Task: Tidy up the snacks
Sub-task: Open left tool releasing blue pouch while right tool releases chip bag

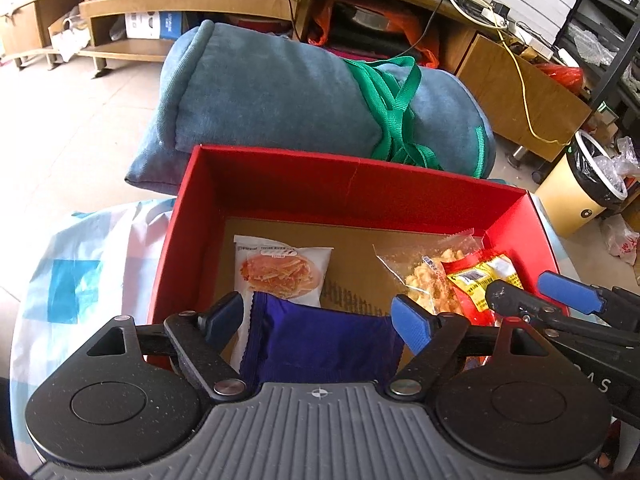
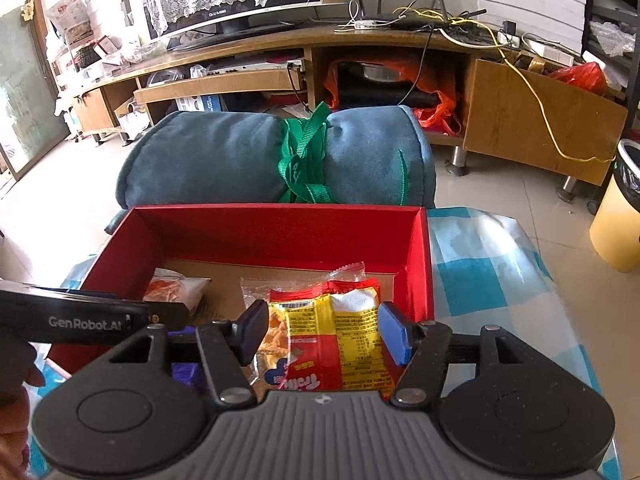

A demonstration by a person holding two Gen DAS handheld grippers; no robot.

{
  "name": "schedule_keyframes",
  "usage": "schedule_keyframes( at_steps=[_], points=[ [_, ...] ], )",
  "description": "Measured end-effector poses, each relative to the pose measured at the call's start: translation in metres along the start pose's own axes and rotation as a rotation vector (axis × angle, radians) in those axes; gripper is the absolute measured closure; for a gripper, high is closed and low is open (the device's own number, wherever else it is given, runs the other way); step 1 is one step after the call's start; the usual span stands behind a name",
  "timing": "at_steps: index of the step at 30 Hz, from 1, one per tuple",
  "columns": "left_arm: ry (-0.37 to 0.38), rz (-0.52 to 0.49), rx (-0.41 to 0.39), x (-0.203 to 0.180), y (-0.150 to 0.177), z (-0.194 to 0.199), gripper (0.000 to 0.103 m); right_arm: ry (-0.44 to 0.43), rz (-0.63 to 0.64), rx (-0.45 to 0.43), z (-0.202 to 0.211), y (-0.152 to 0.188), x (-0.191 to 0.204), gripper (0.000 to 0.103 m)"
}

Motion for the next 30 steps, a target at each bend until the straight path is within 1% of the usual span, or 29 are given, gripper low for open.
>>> schedule_keyframes(
  at_steps=[16, 26, 30],
  points=[
    [0.014, -0.007, -0.016, 0.005, 0.012, 0.022, 0.017, -0.009, 0.022, -0.008, 0.023, 0.009, 0.014, 0.047],
    [0.02, -0.002, -0.01, 0.007, 0.025, 0.033, 0.017, -0.009, 0.023, -0.006, 0.034, 0.018, 0.016, 0.047],
    [0.023, -0.001, -0.01, 0.007, 0.03, 0.036, 0.017, -0.025, 0.015, 0.001, 0.039, 0.023, 0.017, 0.047]
  ],
)
Point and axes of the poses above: each gripper's, at about its wrist camera, not at the fingertips, and z roughly against the way its jaws point, x to its left, y to its underside, the point moved 1 cm from there along -z, roughly the way its jaws point, and after that the axes turned 4 degrees about -y, right-handed, at the moved point
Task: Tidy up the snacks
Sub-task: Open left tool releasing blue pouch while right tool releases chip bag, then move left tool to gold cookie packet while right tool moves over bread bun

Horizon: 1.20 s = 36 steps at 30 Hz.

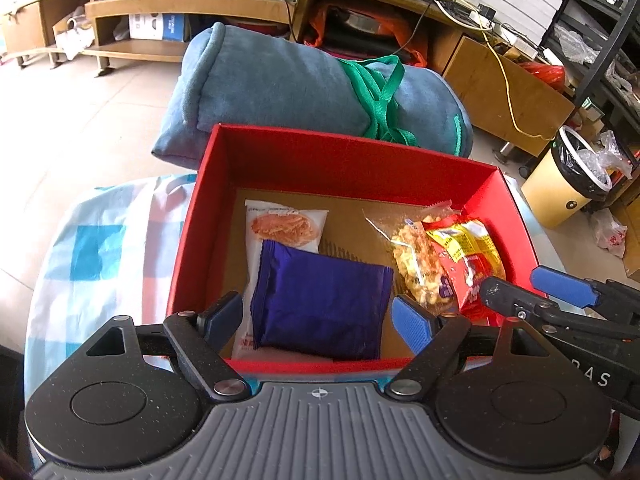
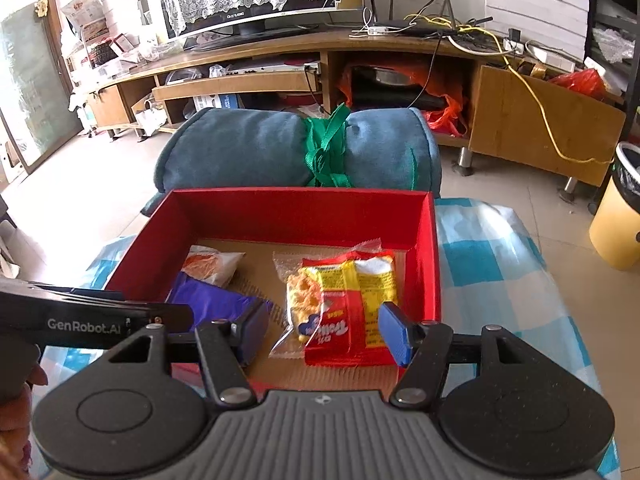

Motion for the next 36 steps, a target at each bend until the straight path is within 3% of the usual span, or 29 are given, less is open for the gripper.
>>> schedule_keyframes(
  at_steps=[10, 20, 36],
  points=[
    [-0.025, -0.03, -0.017, 0.008, 0.023, 0.018, 0.014, 0.003, 0.022, 0.024, 0.008, 0.017, 0.006, 0.047],
    [0.0, -0.017, 0.012, 0.017, 0.041, 0.026, 0.014, -0.015, 0.046, 0.033, 0.02, 0.029, 0.016, 0.047],
    [0.03, -0.038, 0.056, 0.014, 0.07, 0.034, 0.014, -0.035, 0.038, 0.16, 0.002, 0.06, 0.022, 0.046]
  ],
)
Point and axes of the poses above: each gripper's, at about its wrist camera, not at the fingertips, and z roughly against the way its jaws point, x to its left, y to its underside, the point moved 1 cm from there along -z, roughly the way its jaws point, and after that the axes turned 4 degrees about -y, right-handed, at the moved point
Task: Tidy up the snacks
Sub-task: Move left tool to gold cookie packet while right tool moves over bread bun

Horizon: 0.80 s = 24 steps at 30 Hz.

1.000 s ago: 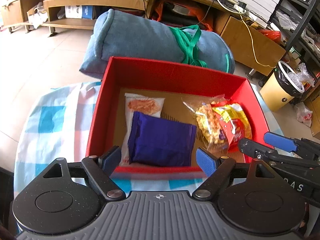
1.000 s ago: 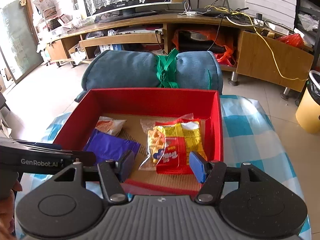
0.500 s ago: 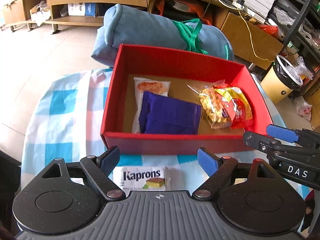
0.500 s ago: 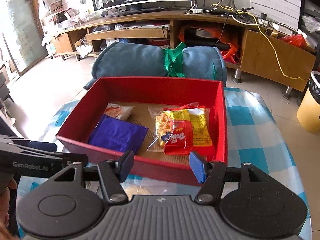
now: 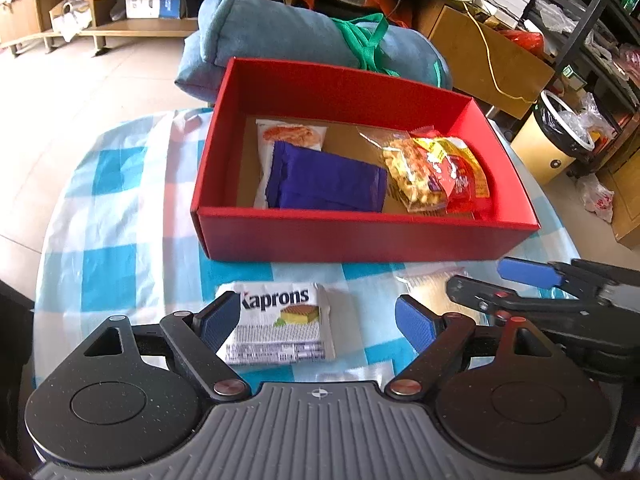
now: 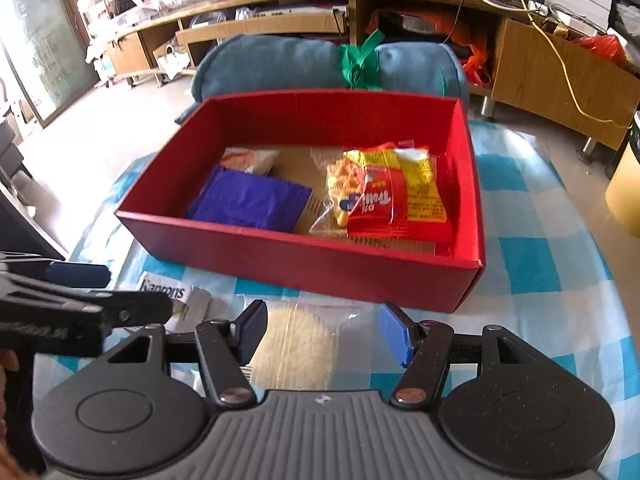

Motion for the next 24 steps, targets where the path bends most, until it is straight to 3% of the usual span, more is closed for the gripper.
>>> schedule_keyframes(
  at_steps=[5, 13, 19, 24],
  points=[
    [0.006, 0.008, 0.035, 0.003, 0.013, -0.001, 0.014, 0.0, 0.026, 0.024, -0.01, 0.002, 0.007, 0.039],
    [-0.019, 0.028, 0.118, 0.01, 0.047, 0.003, 0.014, 0.007, 0.051, 0.024, -0.012, 0.0, 0.012, 0.039],
    [-0.024, 0.097, 0.184, 0.023, 0.08, 0.009, 0.014, 0.001, 0.062, 0.012, -0.007, -0.002, 0.014, 0.039],
    [-0.051, 0.118, 0.201, 0.026, 0.09, 0.011, 0.014, 0.001, 0.059, 0.009, -0.005, -0.001, 0.013, 0.039]
  ],
)
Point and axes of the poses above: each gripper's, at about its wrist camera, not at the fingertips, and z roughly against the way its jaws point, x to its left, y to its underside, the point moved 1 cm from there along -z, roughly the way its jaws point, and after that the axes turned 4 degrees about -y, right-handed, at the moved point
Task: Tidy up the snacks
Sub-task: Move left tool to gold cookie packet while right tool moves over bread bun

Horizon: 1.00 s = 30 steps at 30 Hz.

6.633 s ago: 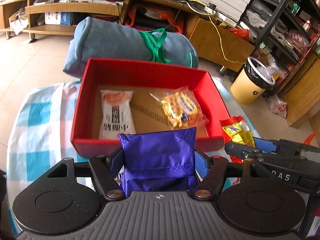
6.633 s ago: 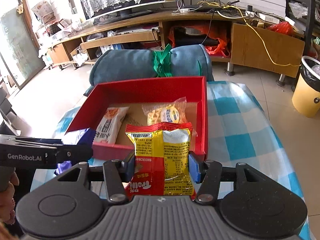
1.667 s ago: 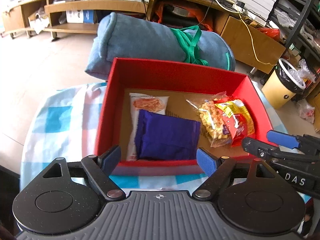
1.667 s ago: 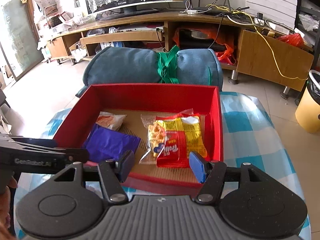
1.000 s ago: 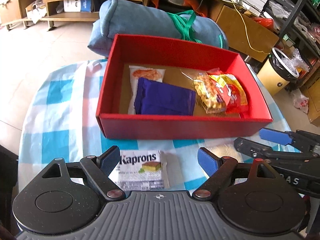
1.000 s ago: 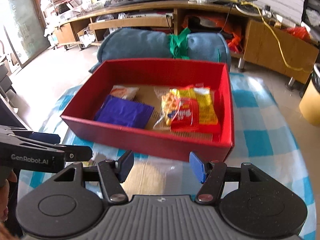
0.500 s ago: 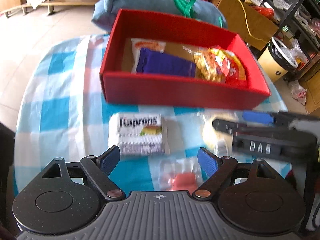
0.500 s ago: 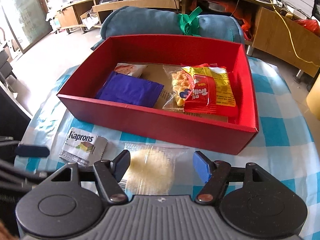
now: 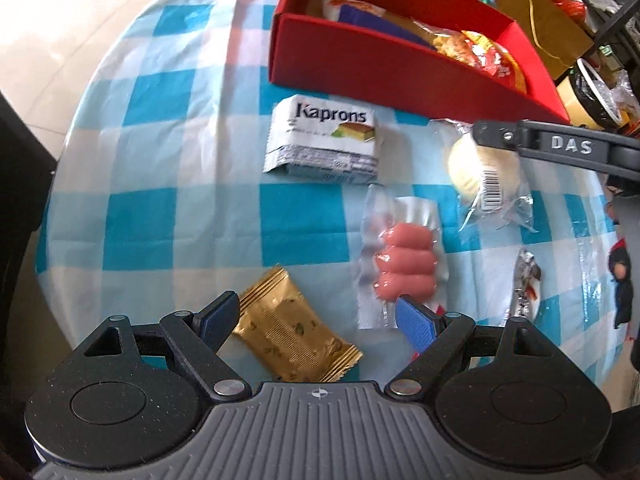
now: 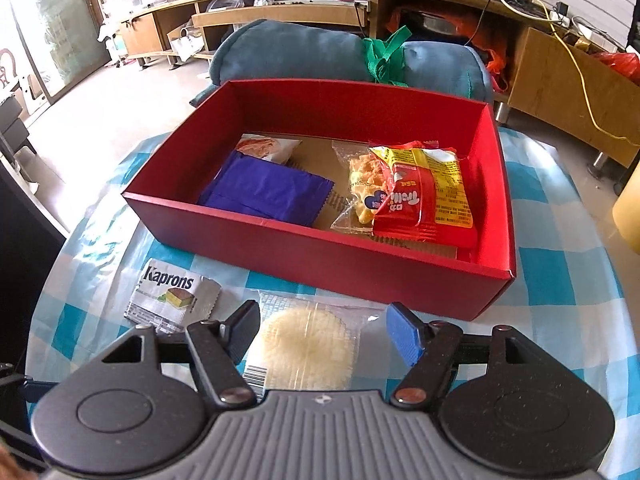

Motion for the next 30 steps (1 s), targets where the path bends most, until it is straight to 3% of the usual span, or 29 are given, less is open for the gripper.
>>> schedule_keyframes(
  at_steps=[6, 14, 25, 28, 30],
  points=[
    [-0.031, 0.063, 0.029, 0.004, 0.011, -0.01, 0.014, -0.002, 0.002, -0.01, 0.004, 0.0, -0.001, 0.039],
    [-0.08, 0.05, 0.004, -0.007, 0.02, -0.013, 0.019, 0.0, -0.001, -0.013, 0.007, 0.001, -0.004, 0.038],
    [-0.05, 0.041, 0.029, -0.008, 0.033, -0.01, 0.017, 0.006, -0.005, 0.005, 0.002, 0.0, -0.005, 0.038],
    [-0.064, 0.044, 0.014, -0.007, 0.034, -0.008, 0.025, 0.006, -0.016, 0.006, 0.002, -0.002, -0.008, 0.038],
    [-0.077, 0.04, -0.003, -0.007, 0.035, -0.005, 0.039, 0.009, -0.035, -0.002, 0.005, -0.004, -0.013, 0.038]
  ],
)
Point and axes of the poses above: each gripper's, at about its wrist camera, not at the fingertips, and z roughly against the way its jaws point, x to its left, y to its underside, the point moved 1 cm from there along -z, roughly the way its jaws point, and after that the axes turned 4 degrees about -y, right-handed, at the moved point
